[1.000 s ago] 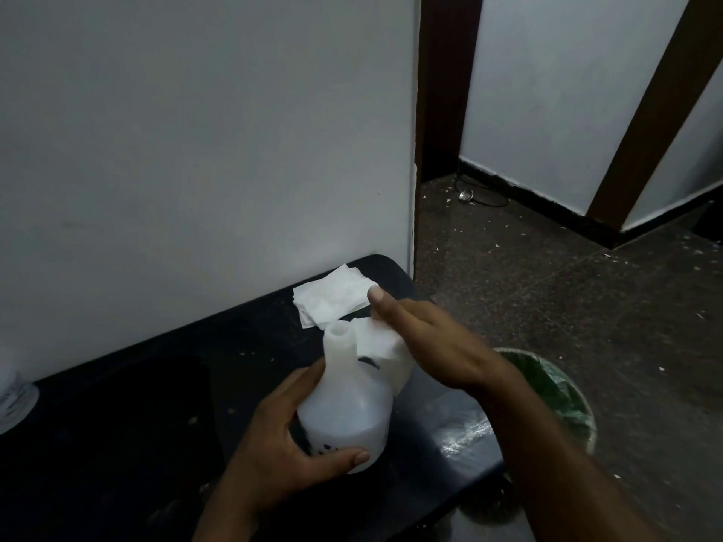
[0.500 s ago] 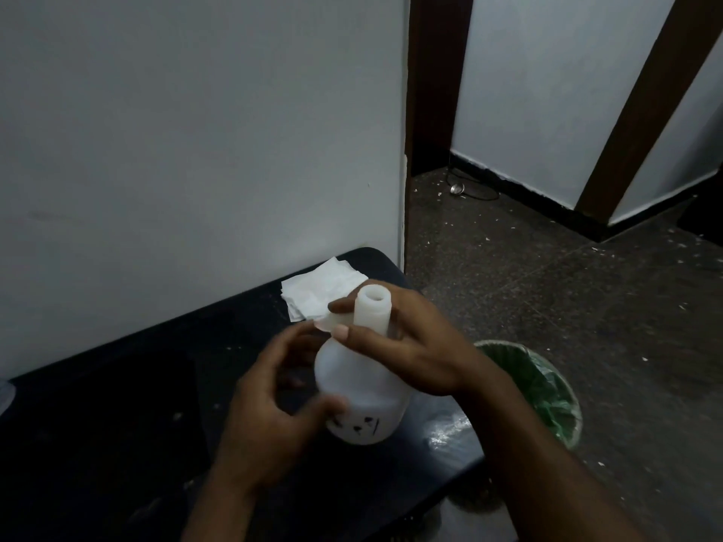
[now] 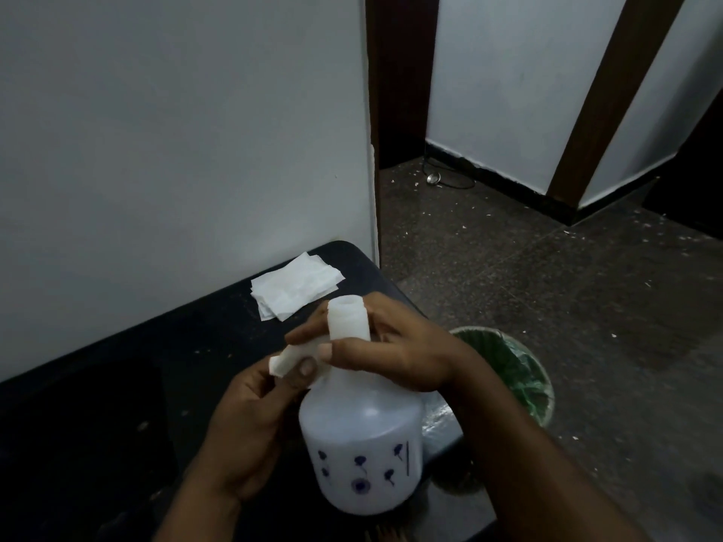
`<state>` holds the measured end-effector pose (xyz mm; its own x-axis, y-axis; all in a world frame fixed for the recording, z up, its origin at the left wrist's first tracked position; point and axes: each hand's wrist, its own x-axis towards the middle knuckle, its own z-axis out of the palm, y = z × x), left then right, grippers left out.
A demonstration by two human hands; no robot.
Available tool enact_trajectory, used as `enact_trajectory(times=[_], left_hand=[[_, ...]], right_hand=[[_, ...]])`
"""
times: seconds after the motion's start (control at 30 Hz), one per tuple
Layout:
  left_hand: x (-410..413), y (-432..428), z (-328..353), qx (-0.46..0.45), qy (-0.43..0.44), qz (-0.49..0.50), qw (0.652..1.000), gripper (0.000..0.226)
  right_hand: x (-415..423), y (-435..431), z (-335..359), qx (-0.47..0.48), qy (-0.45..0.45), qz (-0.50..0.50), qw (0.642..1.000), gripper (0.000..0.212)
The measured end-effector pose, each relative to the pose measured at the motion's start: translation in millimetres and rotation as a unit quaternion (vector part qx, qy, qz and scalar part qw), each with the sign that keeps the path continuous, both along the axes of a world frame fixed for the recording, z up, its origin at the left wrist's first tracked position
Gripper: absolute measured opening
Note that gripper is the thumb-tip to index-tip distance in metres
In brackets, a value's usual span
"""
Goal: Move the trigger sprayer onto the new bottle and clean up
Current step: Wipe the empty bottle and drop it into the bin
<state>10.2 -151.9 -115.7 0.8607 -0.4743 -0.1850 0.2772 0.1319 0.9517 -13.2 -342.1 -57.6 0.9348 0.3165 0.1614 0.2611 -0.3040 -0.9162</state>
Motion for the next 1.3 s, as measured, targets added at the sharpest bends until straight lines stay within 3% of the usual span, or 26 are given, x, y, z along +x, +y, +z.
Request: enact_trajectory(times=[0.13, 0.27, 0.43, 0.63, 0.8, 1.03, 1.2, 1.3], left_hand=[[3.6, -8.2, -1.4, 0.033, -0.03, 0.072, 0.996, 0.028], [2.2, -31.6, 3.8, 0.056, -0.071, 0.084, 0.992, 0.018], [16.8, -81.5, 32.1, 0.103, -0.158, 0.037, 0.981, 0.039], [28.7, -175.9, 41.8, 0.099, -0.209, -0.03, 0.972, 0.003], [17.4, -220.9, 30.0, 0.095, -0.204, -0.089, 0.97, 0.023], [6.7, -212.9, 8.9, 0.104, -0.161, -0.098, 0.977, 0.004], [13.9, -187.0, 6.8, 0.145, -0.17, -0.077, 0.972, 0.016], [16.2, -174.8, 9.0, 0.162, -0.168, -0.072, 0.97, 0.017]], right_hand=[[-2.4, -18.2, -5.4, 0.002, -0.003, -0.036, 0.999, 0.031], [-13.7, -67.7, -11.2, -0.018, -0.012, -0.16, 0.987, 0.029], [-26.4, -141.1, -17.7, -0.168, -0.04, -0.266, 0.948, 0.039], [-45.9, -212.1, -50.3, -0.307, -0.006, -0.323, 0.895, 0.037], [-53.4, -238.7, -101.6, -0.346, 0.062, -0.392, 0.851, 0.036], [-35.1, -238.9, -195.4, -0.363, 0.194, -0.391, 0.823, 0.034], [-12.7, -236.2, -228.8, -0.393, 0.269, -0.349, 0.807, 0.037], [-0.9, -232.3, -216.7, -0.414, 0.262, -0.32, 0.811, 0.04]])
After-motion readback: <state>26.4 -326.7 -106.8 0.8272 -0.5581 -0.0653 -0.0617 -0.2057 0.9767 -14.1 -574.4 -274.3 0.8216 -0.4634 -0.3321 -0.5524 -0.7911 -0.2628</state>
